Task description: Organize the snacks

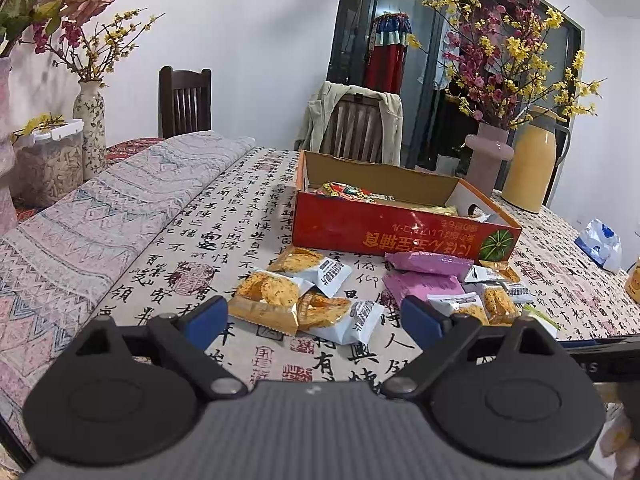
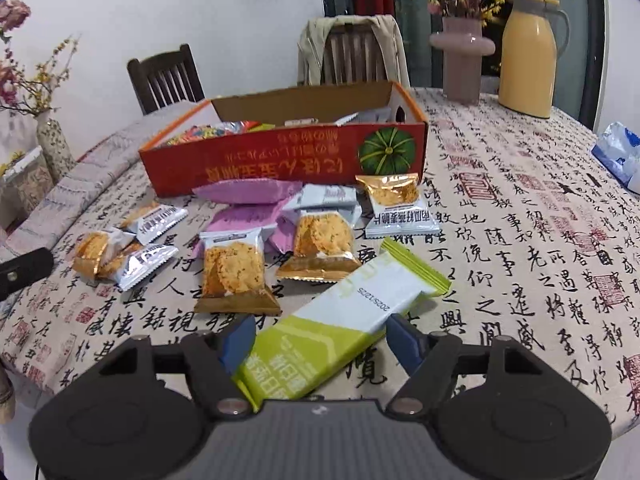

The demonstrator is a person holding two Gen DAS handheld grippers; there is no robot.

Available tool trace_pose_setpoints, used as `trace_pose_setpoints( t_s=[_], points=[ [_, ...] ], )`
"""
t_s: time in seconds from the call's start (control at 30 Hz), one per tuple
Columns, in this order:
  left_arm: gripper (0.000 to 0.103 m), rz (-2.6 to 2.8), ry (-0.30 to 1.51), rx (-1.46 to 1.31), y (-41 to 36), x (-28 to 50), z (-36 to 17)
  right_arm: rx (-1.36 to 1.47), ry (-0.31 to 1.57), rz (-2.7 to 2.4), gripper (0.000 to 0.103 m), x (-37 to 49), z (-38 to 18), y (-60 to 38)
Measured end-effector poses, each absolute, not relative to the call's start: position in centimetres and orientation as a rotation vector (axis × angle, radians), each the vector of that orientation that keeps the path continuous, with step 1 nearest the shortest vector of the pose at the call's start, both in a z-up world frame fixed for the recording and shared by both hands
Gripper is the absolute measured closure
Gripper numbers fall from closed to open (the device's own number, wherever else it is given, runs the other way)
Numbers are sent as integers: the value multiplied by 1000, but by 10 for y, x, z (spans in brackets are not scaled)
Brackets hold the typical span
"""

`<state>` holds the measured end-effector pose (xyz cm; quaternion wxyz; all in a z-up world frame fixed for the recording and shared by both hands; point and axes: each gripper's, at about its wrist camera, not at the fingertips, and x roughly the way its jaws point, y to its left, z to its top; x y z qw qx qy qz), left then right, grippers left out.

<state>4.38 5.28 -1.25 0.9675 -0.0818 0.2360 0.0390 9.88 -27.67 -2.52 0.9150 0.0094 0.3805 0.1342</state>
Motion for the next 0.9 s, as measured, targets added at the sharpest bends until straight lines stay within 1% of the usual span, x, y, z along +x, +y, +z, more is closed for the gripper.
trace_pose_setpoints(
  t_s=[0.23, 0.3, 0.4, 0.5, 0.57, 0.63, 0.9],
  points=[
    [8, 78, 478, -169, 53, 43, -13, -40, 804, 279, 31, 109, -31, -268],
    [8, 78, 477, -169, 54, 43, -13, -66, 801, 295, 32, 107, -32, -268],
    [8, 78, 477, -171, 55, 43, -13, -91, 795, 316, 38, 104, -31, -273],
    [8, 79, 477, -172, 55, 43, -13, -116, 789, 335, 47, 101, -30, -281],
    [8, 78, 478, -171, 55, 43, -13, -133, 788, 336, 56, 101, -30, -287],
    [8, 77, 478, -170, 54, 43, -13, -136, 790, 328, 59, 103, -31, -294],
    [8, 74, 486, -166, 52, 45, -15, -90, 753, 264, 60, 113, -37, -303]
  ],
)
